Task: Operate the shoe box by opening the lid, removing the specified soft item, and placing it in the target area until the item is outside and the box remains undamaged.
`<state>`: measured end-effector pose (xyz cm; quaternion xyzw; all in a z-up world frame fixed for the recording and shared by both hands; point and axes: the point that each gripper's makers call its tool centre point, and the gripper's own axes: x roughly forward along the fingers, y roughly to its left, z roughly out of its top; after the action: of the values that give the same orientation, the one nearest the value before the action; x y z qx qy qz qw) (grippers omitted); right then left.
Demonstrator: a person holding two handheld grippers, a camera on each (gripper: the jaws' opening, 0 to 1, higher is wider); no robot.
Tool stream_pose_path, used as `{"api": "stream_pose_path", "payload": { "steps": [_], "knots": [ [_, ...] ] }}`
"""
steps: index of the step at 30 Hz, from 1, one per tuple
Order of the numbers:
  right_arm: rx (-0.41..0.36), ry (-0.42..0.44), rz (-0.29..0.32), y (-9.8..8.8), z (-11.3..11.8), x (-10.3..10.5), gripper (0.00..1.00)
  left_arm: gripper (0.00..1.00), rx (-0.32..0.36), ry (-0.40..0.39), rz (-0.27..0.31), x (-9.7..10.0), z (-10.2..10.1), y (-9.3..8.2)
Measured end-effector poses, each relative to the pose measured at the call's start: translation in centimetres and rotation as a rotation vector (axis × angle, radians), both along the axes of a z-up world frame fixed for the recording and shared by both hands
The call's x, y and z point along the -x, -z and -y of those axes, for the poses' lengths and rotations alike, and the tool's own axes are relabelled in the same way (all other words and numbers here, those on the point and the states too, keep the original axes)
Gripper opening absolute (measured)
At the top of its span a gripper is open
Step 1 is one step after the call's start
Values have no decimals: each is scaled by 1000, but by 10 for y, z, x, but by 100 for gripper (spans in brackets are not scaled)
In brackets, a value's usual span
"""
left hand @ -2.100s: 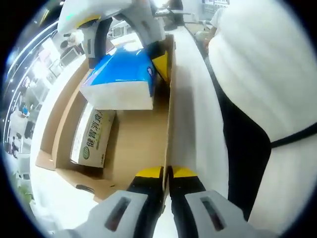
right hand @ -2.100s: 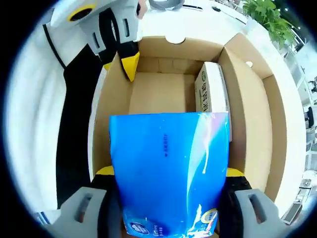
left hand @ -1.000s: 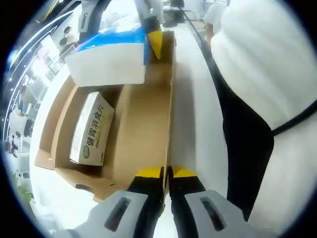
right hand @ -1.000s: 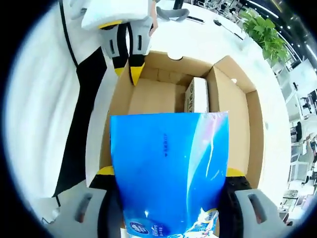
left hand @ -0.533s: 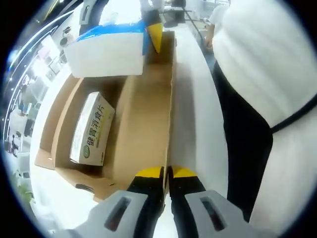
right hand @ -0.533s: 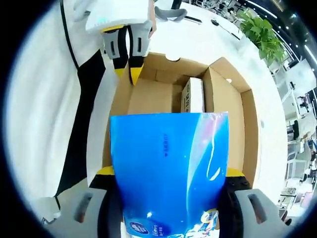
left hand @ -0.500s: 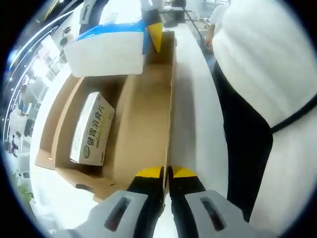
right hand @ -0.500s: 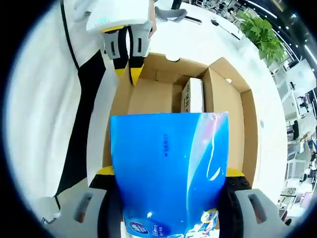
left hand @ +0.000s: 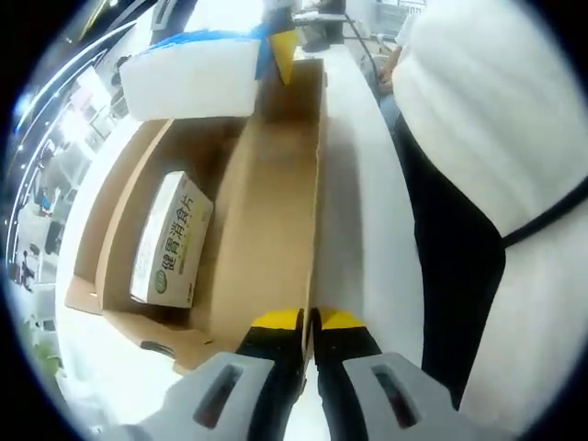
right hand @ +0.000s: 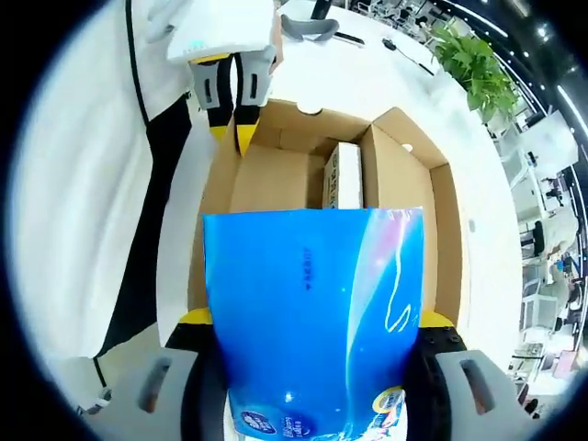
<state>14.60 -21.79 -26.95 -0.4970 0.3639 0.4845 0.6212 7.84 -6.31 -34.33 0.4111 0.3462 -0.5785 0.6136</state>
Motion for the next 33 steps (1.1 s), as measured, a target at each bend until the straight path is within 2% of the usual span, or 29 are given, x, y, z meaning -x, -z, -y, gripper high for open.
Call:
{"api": "stream_pose_path", "payload": {
  "steps": [6, 18, 27, 33],
  "knots": [
    [-11, 20, 47, -7, 5, 1, 78, 4, 5, -5, 12, 0, 0, 0],
    [2, 37, 47, -8, 13, 17, 78, 5, 12, -7, 22, 0, 1, -1],
    [13, 76, 59, -10, 30, 24, 78, 5, 17, 2, 22, 0, 1, -1],
    [28, 100, 53, -8, 47, 37, 78, 5, 18, 4, 21, 0, 1, -1]
  ]
}}
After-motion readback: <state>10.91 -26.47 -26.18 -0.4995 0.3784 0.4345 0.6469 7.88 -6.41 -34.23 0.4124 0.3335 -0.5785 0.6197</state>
